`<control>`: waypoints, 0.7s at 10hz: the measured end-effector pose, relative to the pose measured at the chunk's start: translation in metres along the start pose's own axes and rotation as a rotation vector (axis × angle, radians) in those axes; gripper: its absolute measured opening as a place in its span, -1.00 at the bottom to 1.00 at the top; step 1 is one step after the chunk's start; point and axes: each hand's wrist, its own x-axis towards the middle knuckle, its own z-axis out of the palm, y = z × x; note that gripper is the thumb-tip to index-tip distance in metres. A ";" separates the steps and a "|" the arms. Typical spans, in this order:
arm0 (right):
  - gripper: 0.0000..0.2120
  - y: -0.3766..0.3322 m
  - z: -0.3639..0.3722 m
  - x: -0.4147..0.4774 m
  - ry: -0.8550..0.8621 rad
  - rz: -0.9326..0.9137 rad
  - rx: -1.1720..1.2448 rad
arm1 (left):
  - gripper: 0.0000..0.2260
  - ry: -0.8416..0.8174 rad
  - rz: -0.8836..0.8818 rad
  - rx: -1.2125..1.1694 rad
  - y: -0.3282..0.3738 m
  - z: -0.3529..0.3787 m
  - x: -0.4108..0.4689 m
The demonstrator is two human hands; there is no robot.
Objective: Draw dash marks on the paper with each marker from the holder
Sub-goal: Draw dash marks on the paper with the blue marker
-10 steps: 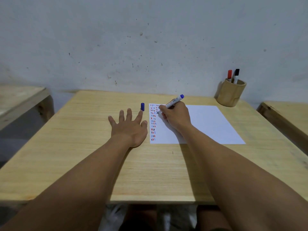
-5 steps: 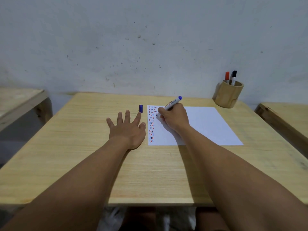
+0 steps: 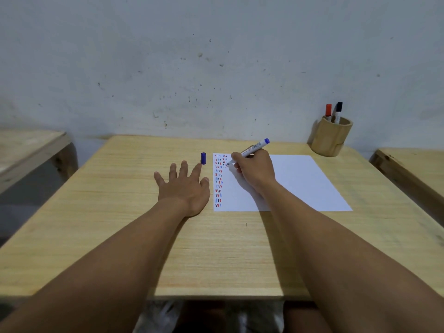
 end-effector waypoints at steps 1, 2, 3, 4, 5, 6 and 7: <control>-0.75 0.002 0.002 0.000 -0.012 -0.025 -0.072 | -0.46 -0.006 0.002 0.003 0.001 0.002 0.000; -0.74 0.003 0.003 0.000 -0.032 -0.034 -0.104 | -0.45 -0.001 -0.001 0.008 0.000 0.002 0.000; -0.73 0.001 0.003 0.001 -0.036 -0.037 -0.108 | -0.45 0.007 0.000 0.012 -0.001 0.000 0.001; -0.74 0.000 0.003 0.002 -0.030 -0.035 -0.103 | -0.46 0.007 0.005 0.014 0.000 0.000 0.001; -0.76 -0.001 0.002 0.002 -0.039 -0.032 -0.104 | -0.46 0.002 0.005 0.015 0.001 0.000 0.001; -0.77 0.000 0.002 0.004 -0.040 -0.029 -0.111 | -0.46 0.002 0.006 0.017 0.000 0.000 0.001; -0.75 0.000 0.001 0.005 -0.042 -0.024 -0.114 | -0.46 0.003 0.007 0.023 0.000 0.000 0.002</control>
